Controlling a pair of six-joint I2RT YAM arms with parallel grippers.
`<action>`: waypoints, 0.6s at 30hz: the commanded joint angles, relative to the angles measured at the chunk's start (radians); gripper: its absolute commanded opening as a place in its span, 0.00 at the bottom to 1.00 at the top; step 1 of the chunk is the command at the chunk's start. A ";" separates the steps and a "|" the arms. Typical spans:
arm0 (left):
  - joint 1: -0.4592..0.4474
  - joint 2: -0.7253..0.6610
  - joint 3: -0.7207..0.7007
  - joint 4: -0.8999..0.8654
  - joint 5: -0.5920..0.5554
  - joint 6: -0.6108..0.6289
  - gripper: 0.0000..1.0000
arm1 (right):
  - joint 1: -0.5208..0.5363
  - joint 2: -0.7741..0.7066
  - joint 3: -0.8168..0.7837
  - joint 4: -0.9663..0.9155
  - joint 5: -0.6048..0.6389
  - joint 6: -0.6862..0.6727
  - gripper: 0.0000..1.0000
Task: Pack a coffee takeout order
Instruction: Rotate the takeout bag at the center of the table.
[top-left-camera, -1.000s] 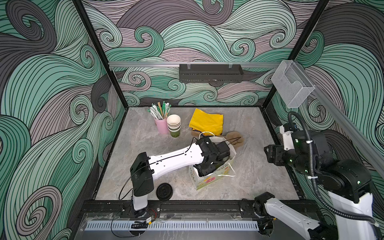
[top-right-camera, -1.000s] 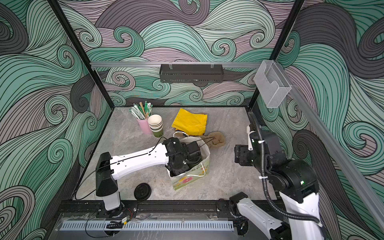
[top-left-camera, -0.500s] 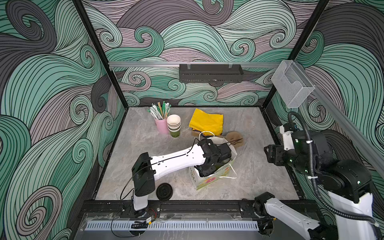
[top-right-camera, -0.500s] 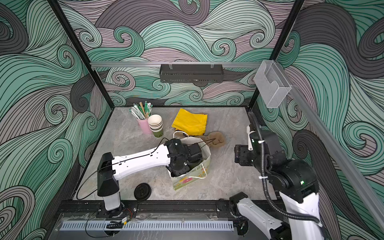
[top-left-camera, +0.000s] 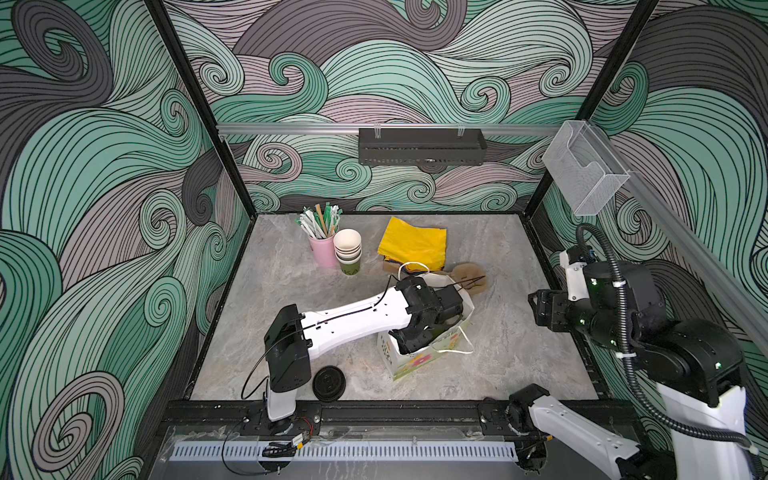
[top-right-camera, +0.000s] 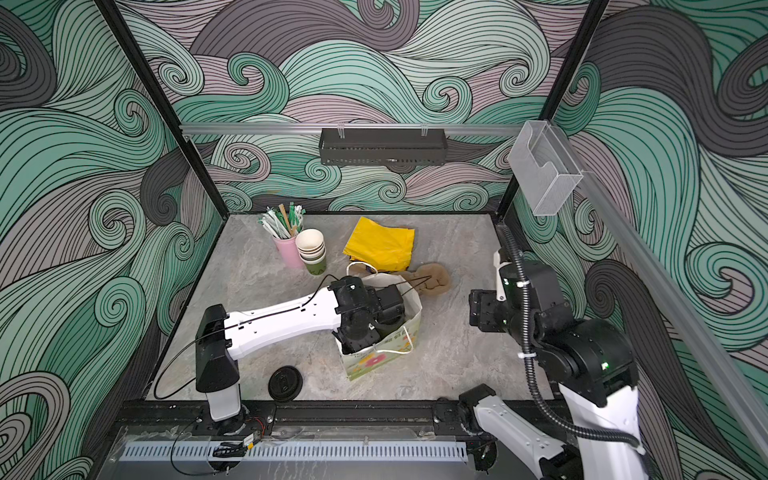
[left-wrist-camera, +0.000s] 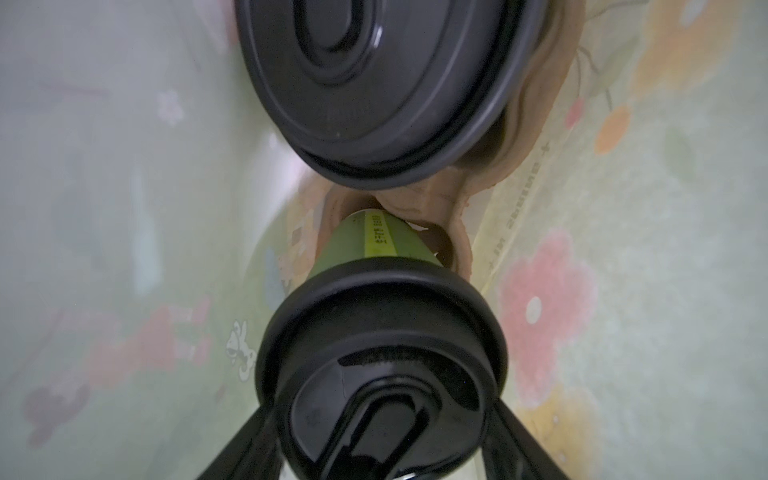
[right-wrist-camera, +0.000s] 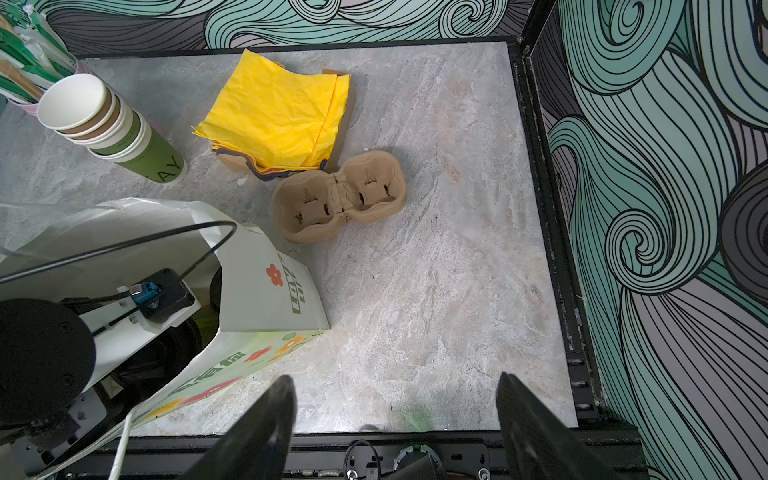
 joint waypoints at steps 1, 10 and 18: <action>-0.011 0.063 -0.026 -0.002 0.046 -0.006 0.32 | -0.003 -0.007 0.002 -0.013 0.013 0.008 0.77; -0.023 0.084 -0.071 0.013 0.039 -0.031 0.31 | -0.003 -0.009 0.001 -0.014 0.012 0.009 0.77; -0.030 0.095 -0.103 0.022 0.038 -0.043 0.31 | -0.004 -0.014 0.002 -0.016 0.013 0.013 0.77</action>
